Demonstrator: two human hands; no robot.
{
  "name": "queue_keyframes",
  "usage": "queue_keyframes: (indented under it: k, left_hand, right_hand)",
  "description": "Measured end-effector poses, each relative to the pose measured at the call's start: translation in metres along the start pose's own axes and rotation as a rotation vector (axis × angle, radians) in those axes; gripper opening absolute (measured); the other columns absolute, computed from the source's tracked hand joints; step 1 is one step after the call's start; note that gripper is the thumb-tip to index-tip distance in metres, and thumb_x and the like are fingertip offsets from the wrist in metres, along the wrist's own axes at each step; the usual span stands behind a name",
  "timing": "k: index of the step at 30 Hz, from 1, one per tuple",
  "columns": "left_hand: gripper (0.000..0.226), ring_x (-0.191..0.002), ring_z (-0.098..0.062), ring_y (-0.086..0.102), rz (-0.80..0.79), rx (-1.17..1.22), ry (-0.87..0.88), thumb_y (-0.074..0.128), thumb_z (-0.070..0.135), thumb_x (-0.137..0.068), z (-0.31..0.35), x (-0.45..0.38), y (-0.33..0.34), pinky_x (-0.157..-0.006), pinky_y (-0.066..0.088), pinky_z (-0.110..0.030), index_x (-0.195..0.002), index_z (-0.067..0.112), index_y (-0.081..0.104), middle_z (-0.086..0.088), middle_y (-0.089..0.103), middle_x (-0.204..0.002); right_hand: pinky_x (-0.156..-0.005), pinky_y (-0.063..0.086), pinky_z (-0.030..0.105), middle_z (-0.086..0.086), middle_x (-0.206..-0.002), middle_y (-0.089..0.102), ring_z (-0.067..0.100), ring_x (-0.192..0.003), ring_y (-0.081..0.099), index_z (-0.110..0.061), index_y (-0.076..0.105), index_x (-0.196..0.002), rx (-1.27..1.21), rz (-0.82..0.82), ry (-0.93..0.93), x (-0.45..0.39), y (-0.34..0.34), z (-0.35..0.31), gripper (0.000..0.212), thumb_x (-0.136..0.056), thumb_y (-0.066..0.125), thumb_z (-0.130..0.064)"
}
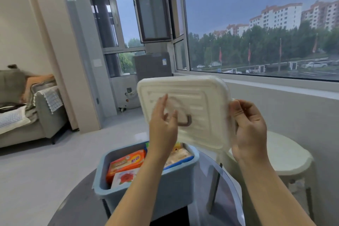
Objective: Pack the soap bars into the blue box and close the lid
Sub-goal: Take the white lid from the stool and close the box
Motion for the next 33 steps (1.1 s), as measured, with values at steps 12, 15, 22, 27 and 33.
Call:
queue_keyframes:
  k: [12, 15, 22, 27, 33]
  left_hand:
    - [0.052, -0.119, -0.031, 0.051, 0.333, -0.304, -0.320, 0.054, 0.050, -0.087, -0.088, 0.037, -0.159, -0.092, 0.043, -0.044, -0.131, 0.024, 0.045, -0.007, 0.054, -0.128]
    - [0.034, -0.095, -0.021, 0.058, 0.409, -0.251, -0.275, 0.056, 0.030, -0.092, -0.088, 0.045, -0.177, -0.082, 0.048, -0.039, -0.126, 0.025, 0.057, 0.006, 0.063, -0.101]
    - [0.026, -0.073, -0.017, 0.059, 0.425, -0.413, -0.517, 0.066, 0.043, -0.082, -0.104, 0.052, -0.202, -0.059, 0.042, -0.031, -0.090, 0.018, 0.068, 0.005, 0.066, -0.079]
    - [0.036, -0.068, -0.018, 0.056, 0.267, -0.605, -0.676, 0.063, 0.044, -0.083, -0.120, 0.055, -0.204, -0.057, 0.039, -0.031, -0.074, 0.009, 0.064, -0.005, 0.065, -0.073]
    - [0.051, -0.060, -0.020, 0.054, 0.165, -0.701, -0.705, 0.063, 0.046, -0.083, -0.136, 0.060, -0.193, -0.053, 0.037, -0.029, -0.080, -0.005, 0.067, -0.011, 0.066, -0.070]
  right_hand:
    - [-0.058, 0.058, 0.025, -0.005, -0.058, 0.069, 0.008, -0.057, 0.066, -0.014, 0.065, -0.078, -0.178, -0.025, 0.614, 0.010, 0.024, 0.099, 0.018, -0.089, 0.056, -0.025]
    - [-0.052, 0.057, 0.024, -0.001, -0.064, 0.072, 0.012, -0.063, 0.068, -0.010, 0.066, -0.086, -0.095, -0.093, 0.599, 0.005, 0.030, 0.109, 0.017, -0.090, 0.055, -0.022]
    - [-0.086, 0.054, 0.043, 0.007, -0.104, 0.072, 0.027, -0.093, 0.068, -0.015, 0.065, -0.114, 0.514, -0.413, 0.544, -0.001, 0.032, 0.133, 0.027, -0.090, 0.055, -0.011]
    - [-0.086, 0.051, 0.045, 0.004, -0.087, 0.070, 0.028, -0.084, 0.065, -0.021, 0.068, -0.080, 0.712, -0.388, 0.630, 0.004, 0.024, 0.157, 0.016, -0.088, 0.056, -0.015]
    - [-0.096, 0.047, 0.044, 0.007, -0.093, 0.066, 0.026, -0.089, 0.061, -0.018, 0.066, -0.077, 0.765, -0.347, 0.686, -0.005, 0.009, 0.164, 0.010, -0.086, 0.061, -0.020]
Point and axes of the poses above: each hand's wrist, its own x-axis away from the middle knuckle, its own y-axis out of the palm, z = x × y, the point moved 5 cm from there along -x, towards the middle knuckle
